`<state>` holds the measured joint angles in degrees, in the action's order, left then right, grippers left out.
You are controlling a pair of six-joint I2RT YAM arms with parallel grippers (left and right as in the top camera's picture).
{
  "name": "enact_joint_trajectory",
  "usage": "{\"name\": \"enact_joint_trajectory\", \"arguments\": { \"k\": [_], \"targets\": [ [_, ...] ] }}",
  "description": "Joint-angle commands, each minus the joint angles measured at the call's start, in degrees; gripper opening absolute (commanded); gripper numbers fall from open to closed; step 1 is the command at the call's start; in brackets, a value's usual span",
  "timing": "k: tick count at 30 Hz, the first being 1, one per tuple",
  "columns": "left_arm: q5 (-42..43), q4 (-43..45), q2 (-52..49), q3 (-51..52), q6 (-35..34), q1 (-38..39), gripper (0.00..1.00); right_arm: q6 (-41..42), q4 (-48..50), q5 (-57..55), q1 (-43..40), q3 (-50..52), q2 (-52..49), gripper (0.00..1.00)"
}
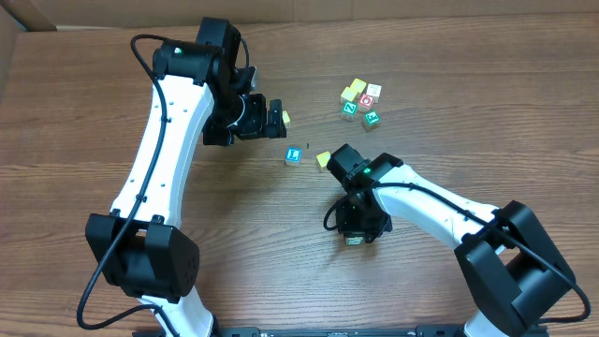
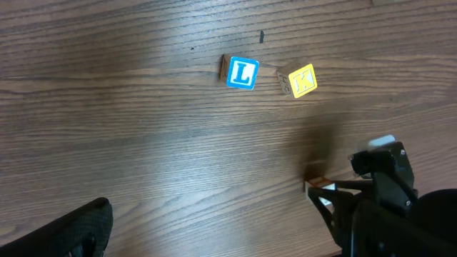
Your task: Flip 3 blocks
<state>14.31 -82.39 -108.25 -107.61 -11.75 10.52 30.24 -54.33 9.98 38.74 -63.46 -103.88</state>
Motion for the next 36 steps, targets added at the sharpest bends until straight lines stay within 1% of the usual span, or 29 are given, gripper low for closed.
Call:
{"name": "enact_joint_trajectory", "arguments": {
  "k": [1, 9, 11, 13, 17, 22, 31, 34, 36],
  "targets": [
    [-0.3, 0.2, -0.5, -0.1, 0.4, 0.1, 1.0, 1.3, 1.5, -1.6, 0.4, 0.2, 0.1, 0.24],
    [-0.3, 0.2, -0.5, -0.1, 0.4, 0.1, 1.0, 1.5, 2.6, -1.6, 0.4, 0.2, 0.1, 0.25],
    [-0.3, 0.2, -0.5, -0.1, 0.4, 0.1, 1.0, 1.5, 2.6, -1.6, 0.4, 0.2, 0.1, 0.3],
    [-0.3, 0.2, -0.5, -0.1, 0.4, 0.1, 1.0, 1.5, 2.6, -1.6, 0.4, 0.2, 0.1, 0.33],
    [-0.3, 0.2, -0.5, -0.1, 0.4, 0.1, 1.0, 1.6, 2.6, -2.3, 0.4, 0.2, 0.1, 0.33],
    [-0.3, 0.2, -0.5, -0.1, 0.4, 0.1, 1.0, 6.0, 2.7, -3.7, 0.4, 0.2, 0.1, 0.34],
    [-0.3, 0.2, -0.5, -0.1, 0.4, 0.1, 1.0, 6.3, 4.4, -3.9, 0.4, 0.2, 0.1, 0.33],
    [-0.3, 0.2, -0.5, -0.1, 0.4, 0.1, 1.0, 6.3, 4.3, -3.9, 0.4, 0.2, 0.1, 0.36],
    [-0.3, 0.2, -0.5, -0.1, 0.4, 0.1, 1.0, 6.3, 4.3, -3.9, 0.4, 0.2, 0.1, 0.36]
  ]
}}
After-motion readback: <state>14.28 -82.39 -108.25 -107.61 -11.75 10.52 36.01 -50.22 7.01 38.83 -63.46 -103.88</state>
